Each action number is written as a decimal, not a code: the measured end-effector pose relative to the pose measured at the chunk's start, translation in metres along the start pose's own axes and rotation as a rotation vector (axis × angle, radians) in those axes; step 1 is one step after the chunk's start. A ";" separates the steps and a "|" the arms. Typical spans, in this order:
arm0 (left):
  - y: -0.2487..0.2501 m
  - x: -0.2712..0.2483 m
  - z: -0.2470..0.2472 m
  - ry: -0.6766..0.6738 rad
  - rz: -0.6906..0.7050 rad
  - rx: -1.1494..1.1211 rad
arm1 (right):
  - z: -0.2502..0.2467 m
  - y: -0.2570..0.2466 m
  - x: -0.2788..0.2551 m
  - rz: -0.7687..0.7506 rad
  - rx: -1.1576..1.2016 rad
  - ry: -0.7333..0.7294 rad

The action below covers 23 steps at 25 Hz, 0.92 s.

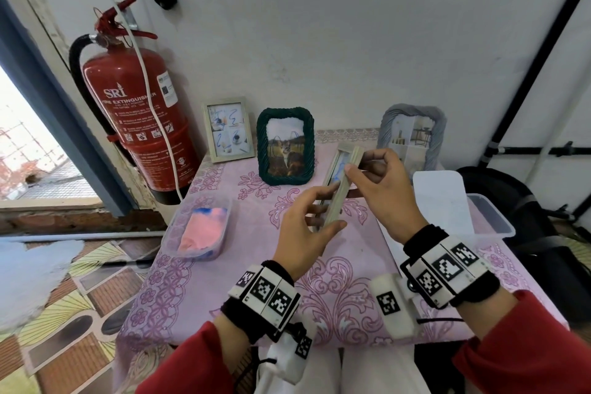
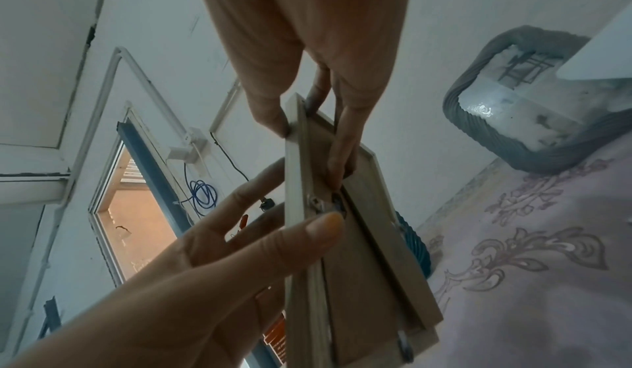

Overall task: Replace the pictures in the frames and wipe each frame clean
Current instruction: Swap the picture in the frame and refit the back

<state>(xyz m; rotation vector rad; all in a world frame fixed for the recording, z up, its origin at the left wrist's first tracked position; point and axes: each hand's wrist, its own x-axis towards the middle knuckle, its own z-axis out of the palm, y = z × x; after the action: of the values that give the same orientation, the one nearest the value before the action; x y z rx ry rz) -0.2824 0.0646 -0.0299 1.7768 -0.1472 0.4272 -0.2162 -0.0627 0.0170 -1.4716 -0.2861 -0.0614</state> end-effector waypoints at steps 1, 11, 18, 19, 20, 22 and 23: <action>-0.002 0.000 0.000 -0.029 0.012 0.009 | -0.001 0.001 0.000 0.002 0.006 0.013; -0.018 0.011 -0.016 0.051 -0.075 0.091 | -0.020 0.014 0.008 -0.002 0.060 -0.001; -0.018 0.012 -0.025 -0.009 -0.242 -0.298 | -0.024 0.023 0.007 0.049 0.126 -0.012; -0.017 0.010 -0.025 -0.026 -0.252 -0.375 | -0.024 0.025 0.008 0.054 0.130 -0.010; -0.018 0.009 -0.024 -0.028 -0.261 -0.426 | -0.023 0.027 0.008 0.060 0.133 -0.004; -0.020 0.008 -0.023 -0.003 -0.277 -0.483 | -0.022 0.030 0.009 0.072 0.133 0.010; -0.022 0.007 -0.023 0.017 -0.285 -0.506 | -0.022 0.031 0.008 0.077 0.138 0.010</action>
<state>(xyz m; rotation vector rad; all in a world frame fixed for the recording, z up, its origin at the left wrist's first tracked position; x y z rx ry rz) -0.2733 0.0931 -0.0431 1.2708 0.0123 0.1763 -0.1980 -0.0795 -0.0131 -1.3437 -0.2206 0.0132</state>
